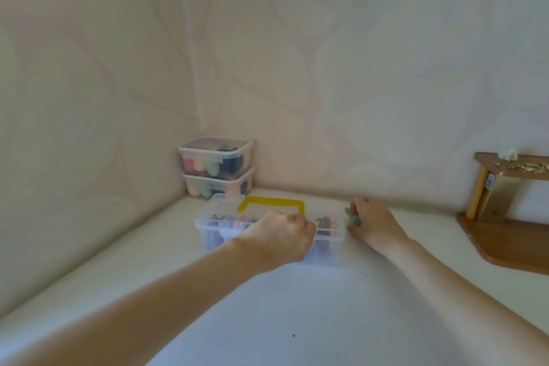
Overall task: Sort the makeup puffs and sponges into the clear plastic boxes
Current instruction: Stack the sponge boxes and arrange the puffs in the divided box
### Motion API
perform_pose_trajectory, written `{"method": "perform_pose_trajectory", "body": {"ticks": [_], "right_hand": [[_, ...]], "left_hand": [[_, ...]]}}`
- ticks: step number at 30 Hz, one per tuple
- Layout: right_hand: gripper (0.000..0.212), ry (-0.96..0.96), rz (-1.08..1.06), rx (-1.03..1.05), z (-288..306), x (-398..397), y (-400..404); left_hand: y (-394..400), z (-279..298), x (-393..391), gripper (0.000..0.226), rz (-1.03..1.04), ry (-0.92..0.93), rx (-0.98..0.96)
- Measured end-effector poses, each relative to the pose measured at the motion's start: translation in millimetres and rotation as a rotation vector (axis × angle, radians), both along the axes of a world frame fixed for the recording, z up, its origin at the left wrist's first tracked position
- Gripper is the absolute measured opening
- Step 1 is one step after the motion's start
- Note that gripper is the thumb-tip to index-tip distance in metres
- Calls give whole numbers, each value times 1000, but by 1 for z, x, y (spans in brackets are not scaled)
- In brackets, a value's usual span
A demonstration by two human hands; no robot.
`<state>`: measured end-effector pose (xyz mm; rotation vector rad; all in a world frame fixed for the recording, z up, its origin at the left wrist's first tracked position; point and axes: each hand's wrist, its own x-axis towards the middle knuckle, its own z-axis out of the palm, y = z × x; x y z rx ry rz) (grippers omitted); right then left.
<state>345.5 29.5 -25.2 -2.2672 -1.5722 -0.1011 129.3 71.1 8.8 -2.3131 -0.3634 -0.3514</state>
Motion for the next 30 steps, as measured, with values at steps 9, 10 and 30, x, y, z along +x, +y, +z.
{"method": "perform_pose_trajectory", "body": {"ticks": [9, 10, 30], "right_hand": [[22, -32, -12, 242, 36, -27, -34], [22, -34, 1, 296, 45, -32, -36], [25, -844, 222, 84, 43, -133, -33]], "left_hand": [[-16, 0, 1, 11, 63, 23, 134], [-18, 0, 1, 13, 66, 33, 152], [9, 15, -78, 27, 518, 124, -157]]}}
